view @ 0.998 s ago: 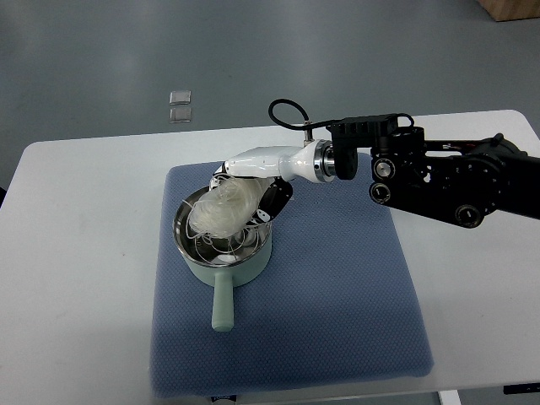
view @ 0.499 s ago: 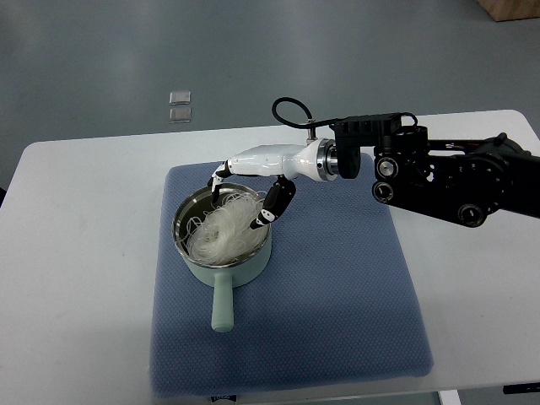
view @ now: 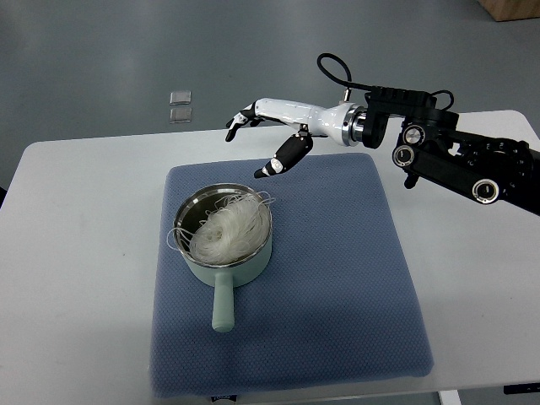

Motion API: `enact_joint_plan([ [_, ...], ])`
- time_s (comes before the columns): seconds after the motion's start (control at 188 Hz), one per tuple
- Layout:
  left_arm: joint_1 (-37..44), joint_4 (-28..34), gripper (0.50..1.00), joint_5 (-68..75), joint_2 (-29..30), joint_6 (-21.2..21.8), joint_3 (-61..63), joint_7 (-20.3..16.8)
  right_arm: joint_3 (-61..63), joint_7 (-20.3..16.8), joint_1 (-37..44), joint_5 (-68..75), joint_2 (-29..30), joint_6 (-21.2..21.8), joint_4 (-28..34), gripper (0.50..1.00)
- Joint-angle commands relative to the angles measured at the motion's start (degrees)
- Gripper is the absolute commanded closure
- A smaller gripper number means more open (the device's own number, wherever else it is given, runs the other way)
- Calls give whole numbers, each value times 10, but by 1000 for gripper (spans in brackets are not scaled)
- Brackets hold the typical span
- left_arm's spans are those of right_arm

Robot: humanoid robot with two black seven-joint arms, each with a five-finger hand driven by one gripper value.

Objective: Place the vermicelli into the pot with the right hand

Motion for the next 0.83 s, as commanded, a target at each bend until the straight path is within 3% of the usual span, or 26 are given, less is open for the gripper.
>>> enact_joint_plan([
  [0.0, 1, 0, 500, 0, 0, 0, 1, 0, 73, -9, -58, 70, -5, -25, -23, 640],
  [0.159, 0, 0, 500, 0, 0, 0, 1, 0, 171, -12, -136, 184, 0, -92, -45, 638],
  [0.207, 1, 0, 500, 0, 0, 0, 1, 0, 199, -12, -158, 230, 2, -114, -45, 585],
  [0.403, 1, -1, 500, 0, 0, -1, 1, 0, 253, -5, -216, 366, 11, -168, -44, 581],
  [0.552, 0, -1, 500, 0, 0, -1, 1, 0, 271, 13, -232, 384, 29, -212, -41, 579],
  [0.828, 1, -1, 500, 0, 0, -1, 1, 0, 269, 14, -237, 384, 32, -216, -42, 579],
])
